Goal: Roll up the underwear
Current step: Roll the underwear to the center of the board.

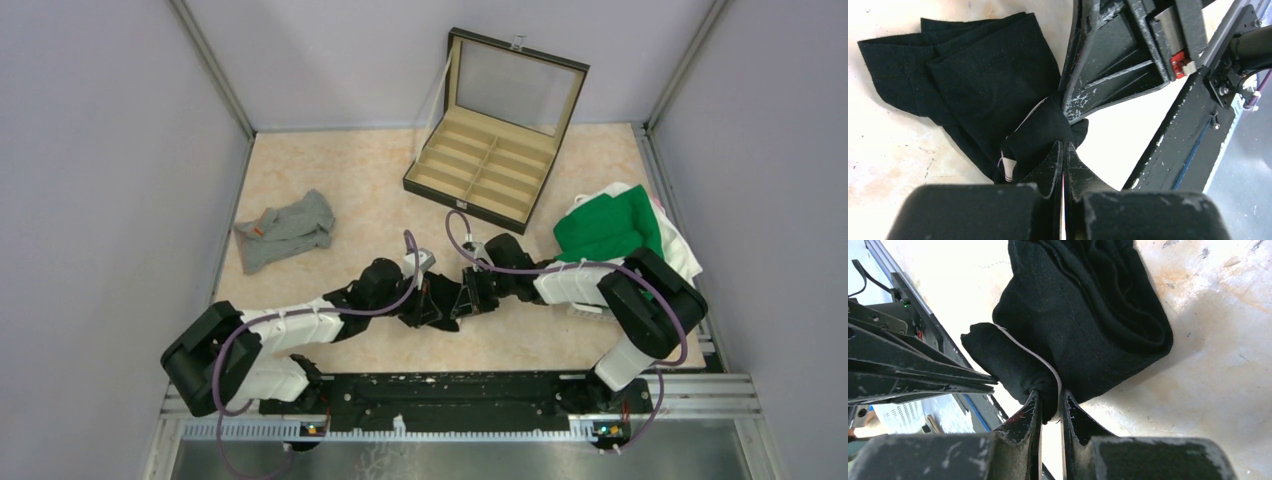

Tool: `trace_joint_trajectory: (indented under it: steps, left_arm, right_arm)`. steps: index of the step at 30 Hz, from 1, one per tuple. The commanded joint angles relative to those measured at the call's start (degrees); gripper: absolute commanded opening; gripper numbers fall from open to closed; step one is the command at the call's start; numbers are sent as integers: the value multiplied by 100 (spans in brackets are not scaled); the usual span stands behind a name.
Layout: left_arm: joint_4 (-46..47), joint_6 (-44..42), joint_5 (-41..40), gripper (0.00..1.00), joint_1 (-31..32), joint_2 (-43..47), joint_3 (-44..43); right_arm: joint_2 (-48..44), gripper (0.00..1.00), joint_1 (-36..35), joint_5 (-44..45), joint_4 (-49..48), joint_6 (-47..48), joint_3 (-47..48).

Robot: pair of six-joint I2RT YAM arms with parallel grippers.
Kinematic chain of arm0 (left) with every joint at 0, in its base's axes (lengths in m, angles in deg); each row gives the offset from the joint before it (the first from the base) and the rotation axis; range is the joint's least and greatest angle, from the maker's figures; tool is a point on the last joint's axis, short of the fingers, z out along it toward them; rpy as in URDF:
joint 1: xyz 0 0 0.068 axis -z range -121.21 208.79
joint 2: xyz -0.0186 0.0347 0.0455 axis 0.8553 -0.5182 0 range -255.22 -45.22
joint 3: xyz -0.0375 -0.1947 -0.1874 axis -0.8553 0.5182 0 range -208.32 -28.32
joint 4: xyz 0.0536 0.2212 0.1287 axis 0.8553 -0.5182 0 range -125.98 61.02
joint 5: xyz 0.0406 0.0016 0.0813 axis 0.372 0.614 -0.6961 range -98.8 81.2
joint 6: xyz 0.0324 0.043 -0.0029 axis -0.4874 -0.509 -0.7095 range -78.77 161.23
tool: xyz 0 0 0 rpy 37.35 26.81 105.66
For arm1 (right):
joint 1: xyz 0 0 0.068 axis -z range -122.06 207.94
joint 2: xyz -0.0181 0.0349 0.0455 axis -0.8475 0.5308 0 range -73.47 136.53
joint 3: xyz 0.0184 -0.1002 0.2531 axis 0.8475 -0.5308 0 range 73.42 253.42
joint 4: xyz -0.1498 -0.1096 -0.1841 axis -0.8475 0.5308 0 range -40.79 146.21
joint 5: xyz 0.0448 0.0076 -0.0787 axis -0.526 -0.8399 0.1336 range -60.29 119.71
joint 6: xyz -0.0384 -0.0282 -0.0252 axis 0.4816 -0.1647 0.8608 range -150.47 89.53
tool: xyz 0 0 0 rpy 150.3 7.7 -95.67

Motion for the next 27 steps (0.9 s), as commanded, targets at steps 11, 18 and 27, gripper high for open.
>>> trace_joint_trajectory:
  steps: [11, 18, 27]
  left_arm:
    - [141, 44, -1046, 0, 13, -488, -38]
    - [19, 178, -1446, 0, 11, -518, 57]
    - [63, 205, -1461, 0, 10, -701, 14]
  right_arm:
    - [8, 18, 97, 822, 499, 245, 60]
    - [-416, 26, 96, 920, 909, 286, 184]
    - [-827, 28, 99, 1466, 1422, 474, 302]
